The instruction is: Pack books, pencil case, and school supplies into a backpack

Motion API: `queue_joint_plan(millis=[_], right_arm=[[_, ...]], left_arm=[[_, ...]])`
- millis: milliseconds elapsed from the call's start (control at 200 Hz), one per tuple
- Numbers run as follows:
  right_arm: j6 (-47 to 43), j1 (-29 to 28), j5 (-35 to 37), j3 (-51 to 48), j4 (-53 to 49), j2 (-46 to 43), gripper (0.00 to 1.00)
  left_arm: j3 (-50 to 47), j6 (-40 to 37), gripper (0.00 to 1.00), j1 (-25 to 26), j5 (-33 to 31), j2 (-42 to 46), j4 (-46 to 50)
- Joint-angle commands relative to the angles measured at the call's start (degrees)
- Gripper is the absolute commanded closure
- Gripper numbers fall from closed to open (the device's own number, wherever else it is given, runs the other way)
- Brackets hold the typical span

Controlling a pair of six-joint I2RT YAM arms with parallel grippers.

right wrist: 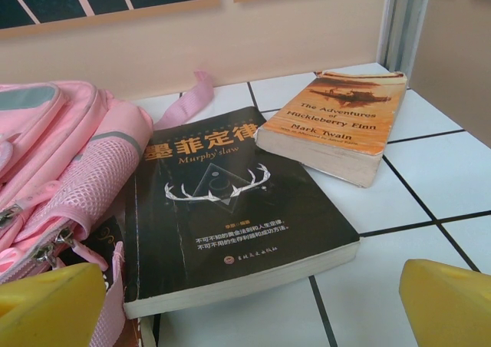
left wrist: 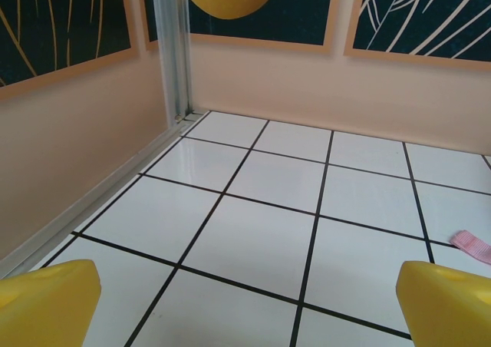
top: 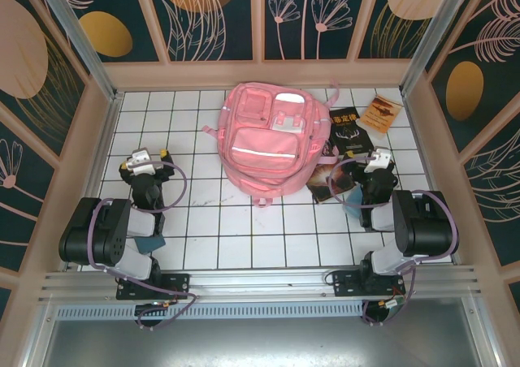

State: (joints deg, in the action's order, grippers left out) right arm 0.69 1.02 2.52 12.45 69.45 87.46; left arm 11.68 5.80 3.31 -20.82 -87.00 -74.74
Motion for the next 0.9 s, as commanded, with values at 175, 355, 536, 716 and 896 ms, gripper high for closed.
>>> queue_joint_plan(millis=[175,355,536,716,896], right_arm=[[3.3,-1.2,7.3,8.1,-24.1,-17.4,0.01],[12.2,-2.5,8.3,14.4,-40.3,-24.6,0.01],[21.1,-3.1,3.7,24.1,-59.0,-24.0,0.01],[27.6,-4.9,-10.7,34.4,-67.1,-13.7,0.01],[28.4,-15.1,-9.9,46.6,-70.2,1.6,0.01]], left_arm=[[-1.7,0.0,0.01,-0.3,0.1,4.6,-1.4],[5.9,0.4,0.01,-0.3,-2.7,15.0,21.3],[13.9,9.4,0.01,-0.3,0.4,21.9,41.2],[21.3,20.7,0.01,-0.3,10.2,23.8,54.9],[25.0,26.3,0.01,-0.3,18.5,22.5,59.6]])
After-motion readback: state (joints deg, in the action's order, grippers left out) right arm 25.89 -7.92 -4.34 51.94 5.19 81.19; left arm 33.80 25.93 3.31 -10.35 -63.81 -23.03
